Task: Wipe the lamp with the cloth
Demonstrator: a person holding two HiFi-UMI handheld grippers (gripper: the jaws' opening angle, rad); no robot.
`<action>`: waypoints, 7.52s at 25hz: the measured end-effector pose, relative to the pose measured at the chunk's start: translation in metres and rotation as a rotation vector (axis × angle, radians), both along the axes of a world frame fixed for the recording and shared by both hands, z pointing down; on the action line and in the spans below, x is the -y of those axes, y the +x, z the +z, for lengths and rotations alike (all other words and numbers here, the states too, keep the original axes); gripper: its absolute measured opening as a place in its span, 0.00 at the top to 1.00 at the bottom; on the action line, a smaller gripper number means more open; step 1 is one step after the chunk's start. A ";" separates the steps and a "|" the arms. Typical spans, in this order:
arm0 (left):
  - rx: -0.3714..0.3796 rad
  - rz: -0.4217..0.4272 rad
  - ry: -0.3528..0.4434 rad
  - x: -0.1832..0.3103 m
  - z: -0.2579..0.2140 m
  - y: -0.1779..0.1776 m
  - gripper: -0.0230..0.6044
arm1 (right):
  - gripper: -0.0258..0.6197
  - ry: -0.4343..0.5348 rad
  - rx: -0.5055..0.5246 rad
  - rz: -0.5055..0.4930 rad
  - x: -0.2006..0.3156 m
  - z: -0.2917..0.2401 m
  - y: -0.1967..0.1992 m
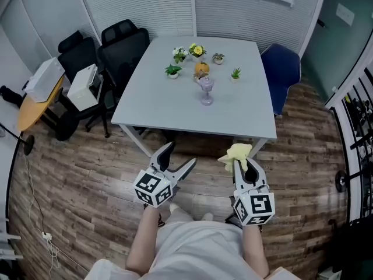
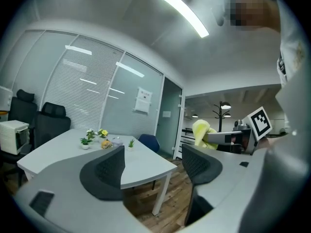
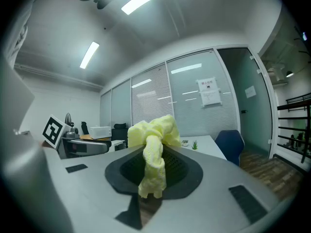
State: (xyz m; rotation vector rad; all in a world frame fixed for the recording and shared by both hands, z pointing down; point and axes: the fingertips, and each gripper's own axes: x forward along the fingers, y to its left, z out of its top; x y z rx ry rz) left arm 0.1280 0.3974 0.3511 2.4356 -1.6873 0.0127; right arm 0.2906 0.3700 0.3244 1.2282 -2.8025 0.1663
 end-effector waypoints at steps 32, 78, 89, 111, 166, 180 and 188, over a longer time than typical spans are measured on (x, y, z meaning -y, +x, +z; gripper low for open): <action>0.038 0.286 -0.204 0.291 0.093 -0.136 0.42 | 0.85 -0.124 -0.117 0.255 0.246 0.037 -0.121; 0.493 0.822 -0.383 0.430 0.266 -0.113 0.42 | 0.85 -0.239 -0.178 0.226 0.404 0.085 -0.177; 0.569 0.870 -0.326 0.433 0.277 -0.094 0.42 | 0.85 -0.254 -0.141 0.187 0.408 0.084 -0.178; 0.652 0.913 -0.255 0.434 0.282 -0.090 0.48 | 0.85 -0.262 -0.181 0.045 0.412 0.089 -0.215; 0.651 0.914 -0.259 0.434 0.282 -0.090 0.48 | 0.85 -0.343 -0.214 0.019 0.435 0.129 -0.221; 0.651 0.913 -0.258 0.435 0.282 -0.091 0.48 | 0.85 -0.358 -0.225 -0.007 0.451 0.131 -0.226; 0.650 0.914 -0.262 0.433 0.283 -0.090 0.48 | 0.85 -0.372 -0.253 -0.039 0.455 0.132 -0.230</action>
